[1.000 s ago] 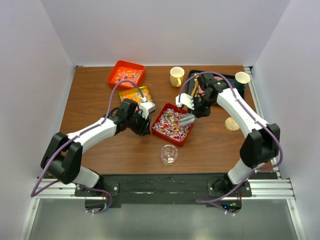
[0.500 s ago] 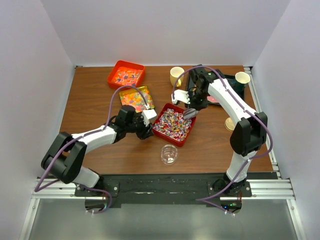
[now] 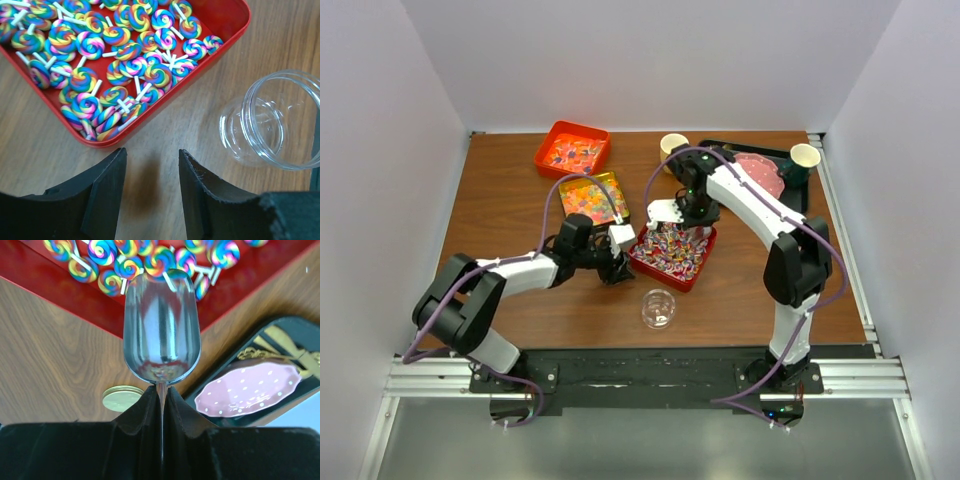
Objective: Pack the candies
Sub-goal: Scoop the fake candies from the storage box.
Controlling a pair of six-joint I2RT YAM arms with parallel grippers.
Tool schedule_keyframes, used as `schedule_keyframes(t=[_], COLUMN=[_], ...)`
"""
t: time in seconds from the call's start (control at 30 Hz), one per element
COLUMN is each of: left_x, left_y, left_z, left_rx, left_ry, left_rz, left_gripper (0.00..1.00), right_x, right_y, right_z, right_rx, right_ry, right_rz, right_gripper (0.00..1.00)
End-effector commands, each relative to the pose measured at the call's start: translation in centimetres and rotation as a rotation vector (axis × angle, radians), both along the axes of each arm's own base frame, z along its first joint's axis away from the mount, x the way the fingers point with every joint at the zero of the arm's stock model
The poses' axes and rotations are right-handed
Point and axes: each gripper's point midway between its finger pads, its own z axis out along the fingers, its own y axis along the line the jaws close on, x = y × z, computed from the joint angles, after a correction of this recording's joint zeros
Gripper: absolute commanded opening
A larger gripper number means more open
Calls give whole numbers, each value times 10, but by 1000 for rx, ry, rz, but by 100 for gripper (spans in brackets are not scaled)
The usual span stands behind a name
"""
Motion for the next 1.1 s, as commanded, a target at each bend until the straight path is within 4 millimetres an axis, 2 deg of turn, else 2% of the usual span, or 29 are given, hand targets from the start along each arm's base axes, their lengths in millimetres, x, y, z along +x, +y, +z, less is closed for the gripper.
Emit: schedule_keyframes(t=[0.0,0.1,0.2,0.27,0.4,0.67,0.8,0.97,1.07], left_x=[0,-1,-3,-2,-7,-9,-9,-9,-9], left_y=[-11,-12,-14,-18,-18,-24,-26,-27,-29], left_z=[0,-2,-1,8,5,-2,-3,-4,-4], left_rx=[-57,-78,-113,-161,-192,-212,-225,-230,-239], left_ry=[-29,-35,-28,-56,-32,-32,-21,-21,-19], left_rz=[-33,-34,-27,-21,-11,-57,-58,-61,-60], left_gripper=[51,51,50,50,50,50,50,49,49], right_x=[-14,-30,-37,-37,-42,-39,-40,-17,-13], right_y=[1,8,4,-6,-19,3,7,26,36], right_z=[-8,-14,-21,-23,-38,-47,-58,-56,-58], right_rx=[-32,31,51,72,71,179,182,220,225], right_ry=[54,117,133,138,163,176,155,80,49], right_rz=[16,7,-4,-48,-106,-184,-196,-307,-355], right_gripper=[0,0,0,0,0,0,0,0,0])
